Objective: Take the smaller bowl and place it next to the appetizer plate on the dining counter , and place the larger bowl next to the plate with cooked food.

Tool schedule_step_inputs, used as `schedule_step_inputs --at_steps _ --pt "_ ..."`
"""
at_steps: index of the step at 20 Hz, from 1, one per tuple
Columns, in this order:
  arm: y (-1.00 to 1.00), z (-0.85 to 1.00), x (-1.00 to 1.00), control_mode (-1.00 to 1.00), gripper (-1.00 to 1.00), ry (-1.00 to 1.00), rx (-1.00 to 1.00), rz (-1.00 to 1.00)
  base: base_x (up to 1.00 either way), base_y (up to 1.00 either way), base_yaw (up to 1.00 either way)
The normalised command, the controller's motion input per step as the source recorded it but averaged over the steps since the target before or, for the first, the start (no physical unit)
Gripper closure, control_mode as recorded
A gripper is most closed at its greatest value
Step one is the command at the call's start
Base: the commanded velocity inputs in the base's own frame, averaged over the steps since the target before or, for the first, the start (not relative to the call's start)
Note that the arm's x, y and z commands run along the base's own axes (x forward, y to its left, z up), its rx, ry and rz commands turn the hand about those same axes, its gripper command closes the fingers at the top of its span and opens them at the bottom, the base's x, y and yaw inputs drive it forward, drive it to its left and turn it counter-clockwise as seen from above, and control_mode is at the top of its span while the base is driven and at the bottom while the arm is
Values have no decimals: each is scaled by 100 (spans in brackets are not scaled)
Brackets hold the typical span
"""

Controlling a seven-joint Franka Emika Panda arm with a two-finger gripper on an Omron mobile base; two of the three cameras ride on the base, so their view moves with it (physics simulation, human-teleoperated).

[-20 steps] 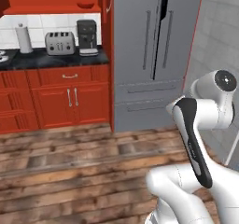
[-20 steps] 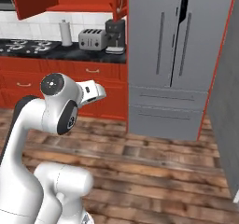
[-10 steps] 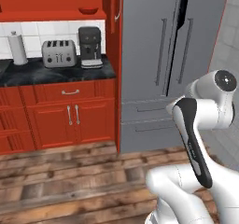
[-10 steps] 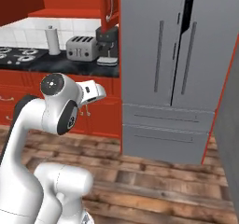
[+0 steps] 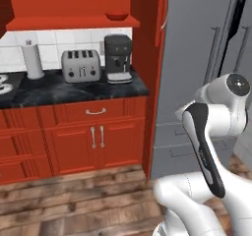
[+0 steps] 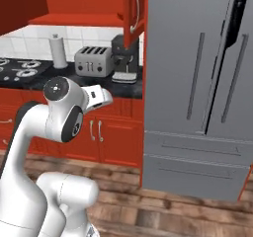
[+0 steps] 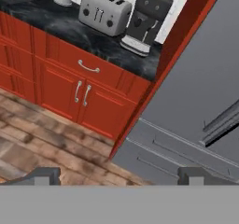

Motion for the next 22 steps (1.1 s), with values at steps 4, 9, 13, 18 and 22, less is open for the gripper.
schedule_step_inputs --at_steps 4,9,13,18,22 --pt "0 0 0 100 -100 0 0 0 71 79 -3" --pt "0 0 0 100 -100 0 0 0 76 55 -3" --pt "0 0 0 100 -100 0 0 0 76 20 -10" --pt "0 0 0 100 -100 0 0 0 89 18 -14" --pt "0 0 0 100 -100 0 0 0 78 54 -13"
